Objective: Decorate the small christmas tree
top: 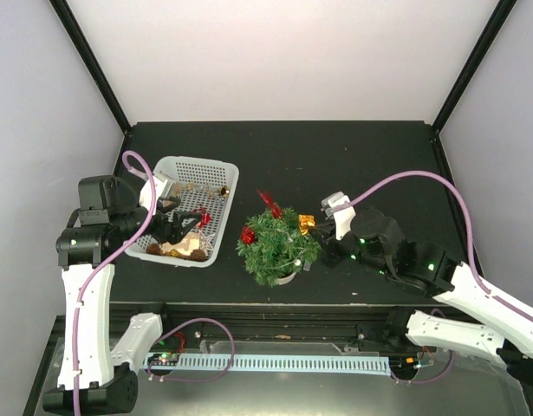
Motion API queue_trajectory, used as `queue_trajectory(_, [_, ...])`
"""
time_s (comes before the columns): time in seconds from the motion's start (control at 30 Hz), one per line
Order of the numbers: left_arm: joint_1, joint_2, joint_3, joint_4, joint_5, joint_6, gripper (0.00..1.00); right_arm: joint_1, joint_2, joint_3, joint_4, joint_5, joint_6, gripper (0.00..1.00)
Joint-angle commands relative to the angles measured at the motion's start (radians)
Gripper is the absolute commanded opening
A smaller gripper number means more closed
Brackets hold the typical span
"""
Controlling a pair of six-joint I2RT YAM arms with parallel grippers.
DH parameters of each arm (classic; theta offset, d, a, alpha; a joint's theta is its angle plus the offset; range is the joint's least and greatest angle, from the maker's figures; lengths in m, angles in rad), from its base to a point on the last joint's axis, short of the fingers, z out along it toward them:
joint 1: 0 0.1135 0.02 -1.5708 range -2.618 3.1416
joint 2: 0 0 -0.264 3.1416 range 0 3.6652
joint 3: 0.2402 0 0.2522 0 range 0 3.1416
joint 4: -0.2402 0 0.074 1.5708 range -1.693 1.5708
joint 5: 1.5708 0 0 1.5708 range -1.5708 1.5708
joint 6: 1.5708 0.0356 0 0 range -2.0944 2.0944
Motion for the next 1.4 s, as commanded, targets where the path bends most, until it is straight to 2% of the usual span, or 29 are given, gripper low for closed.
queue_trajectory(0.0, [0.006, -0.013, -0.003, 0.004, 0.024, 0.001, 0.84, -0.001, -0.032, 0.039, -0.025, 0.054, -0.015, 0.01])
queue_trajectory(0.43, [0.006, -0.009, 0.001, 0.0, 0.028, 0.001, 0.84, -0.001, -0.061, -0.029, -0.018, -0.067, 0.031, 0.01])
queue_trajectory(0.6, [0.006, -0.013, -0.002, -0.001, 0.032, 0.001, 0.84, -0.001, -0.056, -0.034, 0.006, -0.041, 0.027, 0.01])
queue_trajectory(0.83, [0.005, -0.027, -0.014, 0.005, 0.031, 0.001, 0.84, -0.001, 0.017, 0.018, 0.019, -0.001, -0.001, 0.01])
queue_trajectory(1.2, [0.006, -0.028, -0.011, -0.002, 0.035, 0.004, 0.84, -0.001, 0.096, 0.016, 0.005, -0.091, -0.023, 0.01])
queue_trajectory(1.27, [0.005, -0.026, -0.012, 0.0, 0.036, 0.004, 0.84, -0.002, 0.086, 0.015, -0.005, -0.092, -0.028, 0.04])
queue_trajectory(1.37, [0.005, -0.026, -0.015, 0.002, 0.037, 0.004, 0.85, -0.001, 0.069, 0.018, -0.013, -0.083, -0.038, 0.18])
